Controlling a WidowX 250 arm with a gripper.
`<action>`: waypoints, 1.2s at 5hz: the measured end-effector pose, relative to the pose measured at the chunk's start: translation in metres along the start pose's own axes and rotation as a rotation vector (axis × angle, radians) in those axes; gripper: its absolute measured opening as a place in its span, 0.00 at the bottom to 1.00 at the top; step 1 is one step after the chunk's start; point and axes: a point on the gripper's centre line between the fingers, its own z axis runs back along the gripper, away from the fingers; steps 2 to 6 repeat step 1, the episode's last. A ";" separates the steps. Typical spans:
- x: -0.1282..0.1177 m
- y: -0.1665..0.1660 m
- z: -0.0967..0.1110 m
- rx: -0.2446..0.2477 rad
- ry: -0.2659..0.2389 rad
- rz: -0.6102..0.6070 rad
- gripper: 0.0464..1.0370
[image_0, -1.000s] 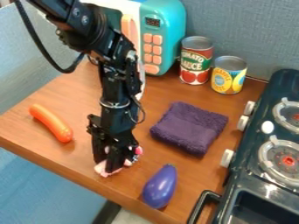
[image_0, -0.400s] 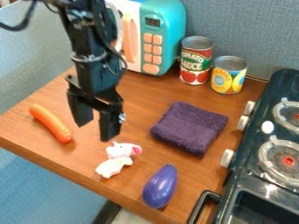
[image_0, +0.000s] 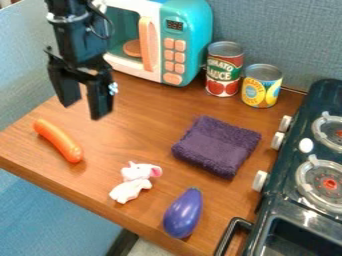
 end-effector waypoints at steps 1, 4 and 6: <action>0.001 0.033 -0.013 0.059 0.065 0.079 0.97; 0.001 0.033 -0.013 0.059 0.065 0.079 0.97; 0.001 0.033 -0.013 0.059 0.065 0.079 0.97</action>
